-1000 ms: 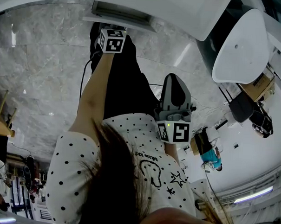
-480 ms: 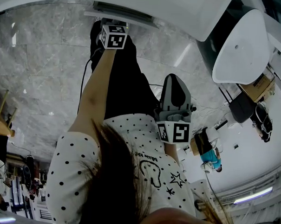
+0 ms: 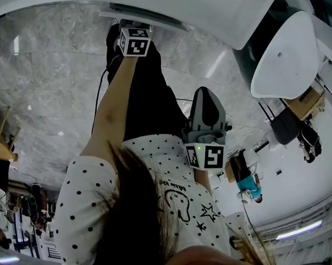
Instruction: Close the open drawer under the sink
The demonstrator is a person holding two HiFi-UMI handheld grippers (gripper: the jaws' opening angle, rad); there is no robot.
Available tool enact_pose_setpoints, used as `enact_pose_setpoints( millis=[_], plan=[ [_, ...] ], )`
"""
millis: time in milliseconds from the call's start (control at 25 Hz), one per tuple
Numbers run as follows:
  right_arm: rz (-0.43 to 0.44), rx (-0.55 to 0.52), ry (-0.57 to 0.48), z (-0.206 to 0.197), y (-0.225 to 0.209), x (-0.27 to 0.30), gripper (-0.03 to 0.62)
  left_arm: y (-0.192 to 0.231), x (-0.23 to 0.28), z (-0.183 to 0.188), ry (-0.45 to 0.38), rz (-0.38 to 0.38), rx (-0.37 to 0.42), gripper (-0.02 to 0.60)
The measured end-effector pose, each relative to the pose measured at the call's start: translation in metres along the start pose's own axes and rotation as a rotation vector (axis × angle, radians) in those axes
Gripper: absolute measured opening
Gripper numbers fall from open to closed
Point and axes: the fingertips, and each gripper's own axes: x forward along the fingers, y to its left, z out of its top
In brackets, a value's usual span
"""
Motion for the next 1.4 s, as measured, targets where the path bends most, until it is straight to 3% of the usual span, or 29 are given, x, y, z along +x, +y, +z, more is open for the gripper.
enact_pose_setpoints(
  millis=[1400],
  plan=[
    [-0.021,0.006,-0.004,0.009,-0.001,0.01,0.015,0.002,0.01,0.015,0.002,0.005,-0.033,0.137]
  ],
)
